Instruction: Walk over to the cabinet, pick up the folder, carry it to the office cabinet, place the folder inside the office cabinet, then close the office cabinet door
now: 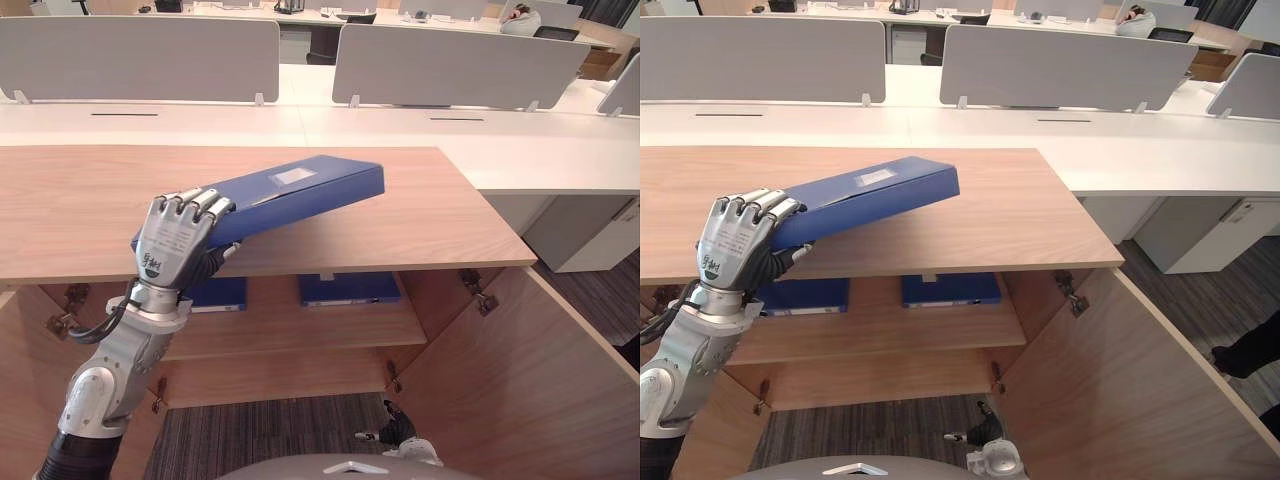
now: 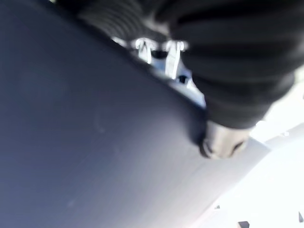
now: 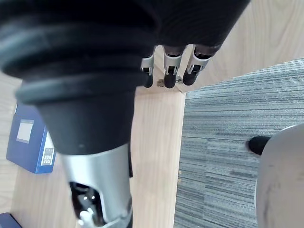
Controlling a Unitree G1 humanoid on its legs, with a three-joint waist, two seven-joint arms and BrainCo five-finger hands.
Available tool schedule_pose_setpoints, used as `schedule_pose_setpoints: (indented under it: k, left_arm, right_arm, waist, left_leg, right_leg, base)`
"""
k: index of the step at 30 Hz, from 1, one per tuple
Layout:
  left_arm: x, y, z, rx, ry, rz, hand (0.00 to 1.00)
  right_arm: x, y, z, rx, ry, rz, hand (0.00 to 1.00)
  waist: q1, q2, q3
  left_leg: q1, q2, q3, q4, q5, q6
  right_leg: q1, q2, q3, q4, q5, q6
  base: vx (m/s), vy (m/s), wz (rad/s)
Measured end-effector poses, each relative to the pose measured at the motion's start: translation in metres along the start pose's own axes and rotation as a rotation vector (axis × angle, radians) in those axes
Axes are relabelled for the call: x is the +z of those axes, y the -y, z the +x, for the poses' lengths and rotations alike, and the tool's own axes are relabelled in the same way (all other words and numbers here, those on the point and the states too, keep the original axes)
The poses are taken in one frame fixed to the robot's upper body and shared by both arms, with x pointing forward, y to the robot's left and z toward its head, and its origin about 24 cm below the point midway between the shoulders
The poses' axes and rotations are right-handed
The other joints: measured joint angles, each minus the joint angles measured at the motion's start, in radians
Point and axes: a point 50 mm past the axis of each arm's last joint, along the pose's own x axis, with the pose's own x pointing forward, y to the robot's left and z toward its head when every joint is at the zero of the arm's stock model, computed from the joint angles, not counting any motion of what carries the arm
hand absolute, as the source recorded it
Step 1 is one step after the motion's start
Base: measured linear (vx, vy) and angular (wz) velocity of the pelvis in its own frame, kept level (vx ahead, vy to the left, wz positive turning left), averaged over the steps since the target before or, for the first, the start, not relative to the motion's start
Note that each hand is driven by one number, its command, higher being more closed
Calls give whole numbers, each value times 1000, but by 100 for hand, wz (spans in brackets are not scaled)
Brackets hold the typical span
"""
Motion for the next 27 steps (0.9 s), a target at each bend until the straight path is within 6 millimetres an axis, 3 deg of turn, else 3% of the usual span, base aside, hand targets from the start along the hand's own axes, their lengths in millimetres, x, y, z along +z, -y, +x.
schedule_pose_setpoints:
  k: [6, 14, 23, 27]
  left_arm:
    - [13, -19, 10, 126, 21, -64, 100]
    - [34, -39, 16, 308, 29, -212, 100]
    - [37, -48, 17, 433, -36, -291, 100]
    - [37, -52, 15, 506, -86, -343, 100]
  right_arm:
    - [15, 0, -8, -20, 120, 15, 0]
    - [94, 6, -40, -87, 554, 99, 0]
    - [142, 5, -82, -101, 850, 175, 0]
    - [168, 14, -109, -149, 1032, 197, 0]
  waist:
    - [-3, -2, -5]
    - [-25, 12, -7]
    - [-39, 8, -3]
    - [-42, 4, 6]
  left_leg:
    - [-11, -1, 3, 0, 5, 7]
    - [-24, 0, 26, 0, 7, 10]
    - [-28, 0, 56, 1, 6, 8]
    - [-29, 0, 69, 6, 3, 8]
  right_leg:
    - [-16, 1, 2, 5, 1, 0]
    - [-46, 4, 27, 10, 10, 0]
    - [-68, 6, 58, 6, 21, 7]
    - [-76, 8, 75, 4, 26, 9]
  base:
    - [-8, -6, -1]
    - [-28, -20, -8]
    - [-31, -16, -11]
    - [-21, -18, -10]
